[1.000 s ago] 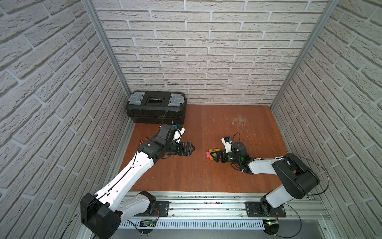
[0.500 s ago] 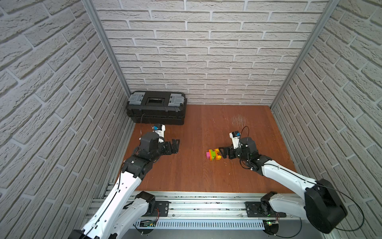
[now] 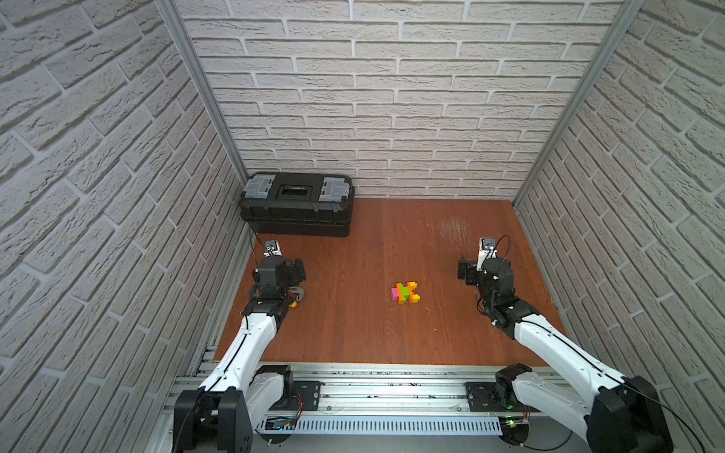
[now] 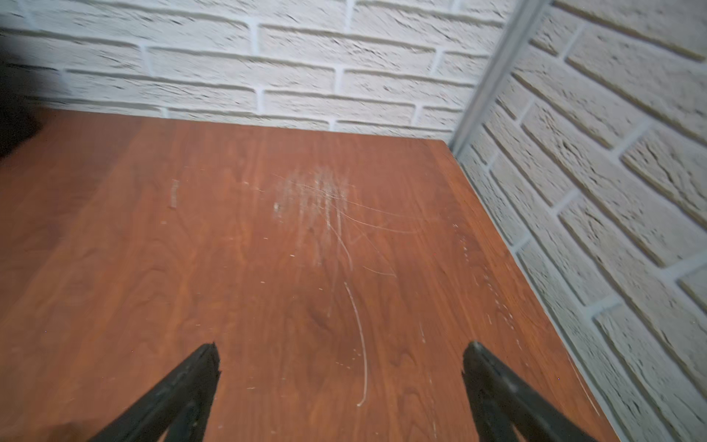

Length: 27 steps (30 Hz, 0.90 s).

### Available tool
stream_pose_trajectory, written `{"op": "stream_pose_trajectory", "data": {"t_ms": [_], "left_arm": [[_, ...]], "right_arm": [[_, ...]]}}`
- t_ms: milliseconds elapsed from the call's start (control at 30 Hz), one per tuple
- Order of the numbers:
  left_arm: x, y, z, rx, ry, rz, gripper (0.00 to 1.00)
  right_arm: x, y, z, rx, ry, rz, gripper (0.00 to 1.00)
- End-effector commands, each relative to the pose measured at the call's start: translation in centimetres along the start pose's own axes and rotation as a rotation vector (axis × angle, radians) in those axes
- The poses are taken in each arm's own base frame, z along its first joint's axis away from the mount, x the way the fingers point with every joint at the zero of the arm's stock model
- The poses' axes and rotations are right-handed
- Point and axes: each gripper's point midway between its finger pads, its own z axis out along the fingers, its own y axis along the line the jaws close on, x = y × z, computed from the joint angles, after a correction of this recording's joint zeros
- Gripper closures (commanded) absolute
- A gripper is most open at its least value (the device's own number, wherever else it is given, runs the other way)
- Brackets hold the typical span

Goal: Assemble a carrot with lego
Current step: Reset both arms

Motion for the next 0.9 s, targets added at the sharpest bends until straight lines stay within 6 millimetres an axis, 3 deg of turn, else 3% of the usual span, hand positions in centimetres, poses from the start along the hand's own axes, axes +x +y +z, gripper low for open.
{"op": "stream_pose_trajectory", "data": {"t_ms": [0, 267, 333, 400, 433, 533, 733, 833, 867], "left_arm": [[-2.8, 0.9, 0.4, -0.024, -0.145, -0.032, 0.02], [-1.4, 2.6, 1.4, -0.059, -0.205, 0.003, 0.02], [-0.7, 2.5, 1.9, -0.054, -0.204, 0.022, 0.02], [-0.2, 2.2, 2.4, -0.040, -0.203, 0.034, 0.02], [0.1, 2.0, 2.7, -0.031, -0.205, 0.040, 0.02], [1.2, 1.6, 4.0, -0.018, -0.190, 0.063, 0.02], [0.9, -0.2, 6.9, 0.052, -0.119, 0.090, 0.02], [2.7, -2.2, 7.5, 0.128, -0.214, 0.139, 0.02], [2.3, -2.2, 7.4, 0.095, -0.233, 0.151, 0.02]], "right_arm": [[-1.4, -0.5, 1.0, 0.033, -0.130, 0.046, 0.00], [2.2, 0.3, 5.0, 0.041, -0.084, -0.079, 0.01], [3.4, 1.2, 5.9, -0.044, -0.090, -0.083, 0.01], [4.5, -0.3, 6.8, -0.040, -0.074, 0.012, 0.01], [4.6, -1.0, 7.2, -0.039, -0.079, 0.049, 0.01], [4.7, -0.4, 7.4, -0.098, -0.042, 0.038, 0.01], [4.6, -0.6, 7.6, -0.077, -0.033, 0.044, 0.01], [4.6, -0.6, 7.6, -0.077, -0.035, 0.045, 0.01], [4.5, -0.6, 7.6, -0.077, -0.040, 0.045, 0.01]]}}
